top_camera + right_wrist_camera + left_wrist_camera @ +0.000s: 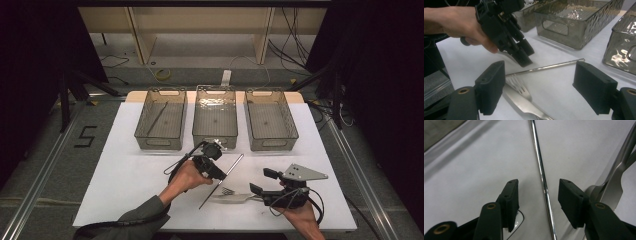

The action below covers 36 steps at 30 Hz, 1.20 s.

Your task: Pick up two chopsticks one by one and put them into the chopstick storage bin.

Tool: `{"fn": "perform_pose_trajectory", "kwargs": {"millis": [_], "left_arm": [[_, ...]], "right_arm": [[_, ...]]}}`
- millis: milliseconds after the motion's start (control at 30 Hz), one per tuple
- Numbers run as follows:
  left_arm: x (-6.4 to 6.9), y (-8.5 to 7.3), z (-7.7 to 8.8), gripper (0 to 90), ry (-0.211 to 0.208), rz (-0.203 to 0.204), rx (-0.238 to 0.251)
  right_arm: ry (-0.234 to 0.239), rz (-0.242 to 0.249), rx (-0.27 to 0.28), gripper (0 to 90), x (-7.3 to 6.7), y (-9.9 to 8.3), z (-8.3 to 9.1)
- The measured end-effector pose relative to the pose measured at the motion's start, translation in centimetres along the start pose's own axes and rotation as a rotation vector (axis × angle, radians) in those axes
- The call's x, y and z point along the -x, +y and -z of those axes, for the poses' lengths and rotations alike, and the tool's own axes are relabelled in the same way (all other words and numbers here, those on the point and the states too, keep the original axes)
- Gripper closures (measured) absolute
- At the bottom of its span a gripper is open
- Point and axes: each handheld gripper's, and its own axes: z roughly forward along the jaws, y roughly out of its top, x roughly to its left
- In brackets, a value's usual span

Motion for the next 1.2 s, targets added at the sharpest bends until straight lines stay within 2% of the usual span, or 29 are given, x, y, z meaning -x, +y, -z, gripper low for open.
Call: {"fn": "perform_pose_trajectory", "kwargs": {"millis": [67, 133, 300, 400, 533, 567, 767, 967, 1133, 1200], "left_arm": [[0.3, 0.1, -0.2, 53.5, 0.016, -0.025, -0.01], [0.4, 0.2, -0.4, 55.8, 0.018, -0.032, -0.013], [0.9, 0.3, -0.7, 62.1, 0.02, -0.044, -0.013], [0.9, 0.3, -1.0, 65.0, 0.02, -0.053, -0.028], [1.0, 0.2, -1.5, 68.9, 0.01, -0.042, -0.032], [1.0, 0.2, -1.6, 70.0, 0.012, -0.047, -0.043], [1.2, 0.1, -1.7, 76.0, 0.049, -0.072, -0.041], [1.4, 0.1, -1.7, 79.5, 0.07, -0.103, -0.043], [1.4, 0.1, -1.7, 80.2, 0.071, -0.112, -0.043], [1.5, 0.0, -1.7, 80.4, 0.082, -0.13, -0.045]], "right_arm": [[0.0, 0.001, -0.001, 26.4, 0.0, 0.0, 0.0], [0.001, 0.001, -0.002, 26.3, 0.0, 0.0, 0.0], [-0.001, 0.001, -0.001, 26.4, 0.0, 0.0, 0.0], [-0.003, 0.001, -0.002, 26.4, 0.0, 0.0, 0.0], [-0.002, 0.001, -0.005, 26.4, 0.0, 0.0, 0.0], [-0.002, 0.001, -0.005, 26.4, 0.0, 0.0, 0.0], [-0.003, 0.001, -0.005, 26.5, 0.0, -0.1, 0.0], [-0.004, 0.001, -0.012, 26.5, 0.0, -0.1, -0.1], [-0.009, 0.0, -0.013, 26.6, 0.0, -0.1, -0.1], [-0.01, -0.001, -0.012, 26.7, 0.0, -0.1, -0.1]]}}
